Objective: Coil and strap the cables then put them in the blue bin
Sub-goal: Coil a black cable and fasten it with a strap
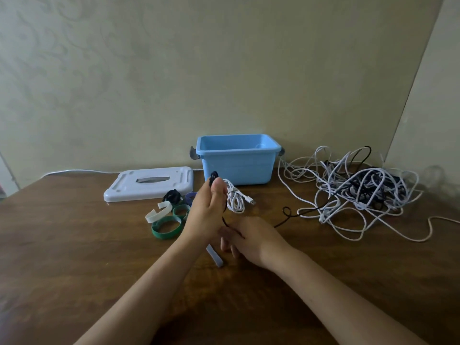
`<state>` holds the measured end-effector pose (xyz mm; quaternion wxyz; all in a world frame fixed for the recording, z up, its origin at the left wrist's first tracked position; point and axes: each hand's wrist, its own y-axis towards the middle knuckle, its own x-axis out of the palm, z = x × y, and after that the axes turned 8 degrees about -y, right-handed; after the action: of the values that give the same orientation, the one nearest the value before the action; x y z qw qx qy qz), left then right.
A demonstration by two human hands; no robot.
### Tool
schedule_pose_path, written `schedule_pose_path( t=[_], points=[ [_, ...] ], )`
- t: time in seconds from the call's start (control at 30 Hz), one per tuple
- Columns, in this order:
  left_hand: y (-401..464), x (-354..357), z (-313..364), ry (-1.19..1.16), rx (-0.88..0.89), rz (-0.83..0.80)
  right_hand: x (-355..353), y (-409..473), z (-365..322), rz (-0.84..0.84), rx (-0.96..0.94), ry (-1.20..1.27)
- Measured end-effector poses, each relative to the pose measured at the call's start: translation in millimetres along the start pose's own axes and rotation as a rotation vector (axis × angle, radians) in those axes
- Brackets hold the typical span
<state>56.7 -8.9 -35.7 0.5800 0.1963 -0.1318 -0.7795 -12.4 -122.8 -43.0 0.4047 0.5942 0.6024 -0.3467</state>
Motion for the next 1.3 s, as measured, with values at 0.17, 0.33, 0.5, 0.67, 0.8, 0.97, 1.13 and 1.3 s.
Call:
schedule_pose_path(
  t=[0.17, 0.33, 0.5, 0.67, 0.8, 0.97, 1.13, 1.3],
  points=[
    [-2, 1, 5, -0.117, -0.012, -0.008, 9, 2, 2, 0.023, -0.075, -0.083],
    [-1, -4, 19, -0.411, -0.132, -0.034, 9, 3, 13, 0.019, -0.108, -0.153],
    [7, -26, 26, -0.353, -0.273, -0.163, -10, 3, 34, 0.017, -0.055, -0.104],
    [-1, -19, 27, 0.267, -0.062, -0.294, -24, 4, 38, 0.143, -0.043, -0.188],
    [4, -20, 25, 0.276, -0.047, -0.185, -32, 2, 44, 0.320, -0.003, -0.238],
    [8, -28, 24, 0.305, -0.042, -0.088, -46, -1, 64, 0.405, 0.100, -0.345],
    [7, -25, 19, 0.438, -0.005, -0.124, -37, 2, 58, 0.491, 0.045, -0.086],
    [6, -21, 12, 0.509, -0.010, -0.248, -34, 3, 47, 0.589, 0.004, 0.083]
  ],
)
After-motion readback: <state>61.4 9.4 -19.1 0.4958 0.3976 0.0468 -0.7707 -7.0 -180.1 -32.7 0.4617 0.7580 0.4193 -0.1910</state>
